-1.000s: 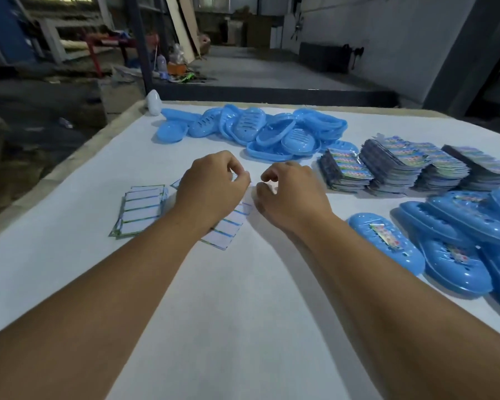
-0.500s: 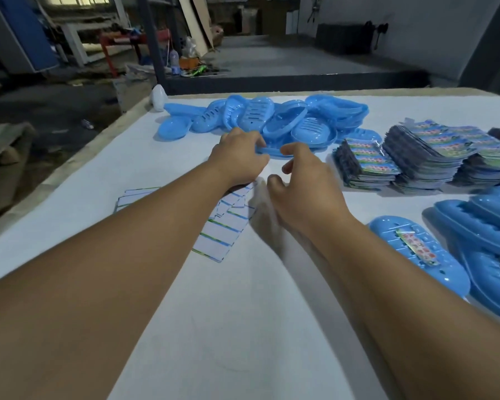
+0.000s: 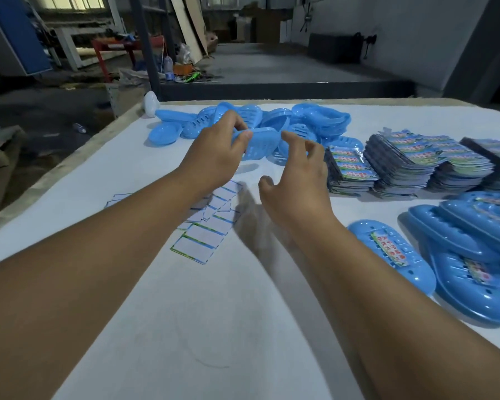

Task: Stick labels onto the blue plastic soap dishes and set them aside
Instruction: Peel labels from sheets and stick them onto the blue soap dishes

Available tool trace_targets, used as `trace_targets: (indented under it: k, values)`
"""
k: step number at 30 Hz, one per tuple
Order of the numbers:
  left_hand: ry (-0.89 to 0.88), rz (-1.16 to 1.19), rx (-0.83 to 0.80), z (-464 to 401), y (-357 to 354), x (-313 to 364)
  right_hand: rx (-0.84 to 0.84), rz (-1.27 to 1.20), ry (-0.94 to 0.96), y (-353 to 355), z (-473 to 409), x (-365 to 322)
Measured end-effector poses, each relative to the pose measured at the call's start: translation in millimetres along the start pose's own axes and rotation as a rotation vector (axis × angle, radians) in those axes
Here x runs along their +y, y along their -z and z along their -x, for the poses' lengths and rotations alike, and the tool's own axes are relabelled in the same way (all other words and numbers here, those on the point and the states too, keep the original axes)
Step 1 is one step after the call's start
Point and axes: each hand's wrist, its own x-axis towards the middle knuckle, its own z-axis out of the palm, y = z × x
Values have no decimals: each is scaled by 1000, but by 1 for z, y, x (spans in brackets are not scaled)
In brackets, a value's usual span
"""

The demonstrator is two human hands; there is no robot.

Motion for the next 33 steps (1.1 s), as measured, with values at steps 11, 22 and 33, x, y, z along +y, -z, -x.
trace_targets:
  k: [11, 22, 33]
  values:
    - [351, 225, 90, 60, 28, 7, -281, 39, 337, 12, 9, -4]
    - [464, 345, 63, 83, 35, 8, -337, 195, 368, 10, 14, -1]
    - [265, 111, -246, 90, 37, 12, -362, 24, 124, 29, 13, 6]
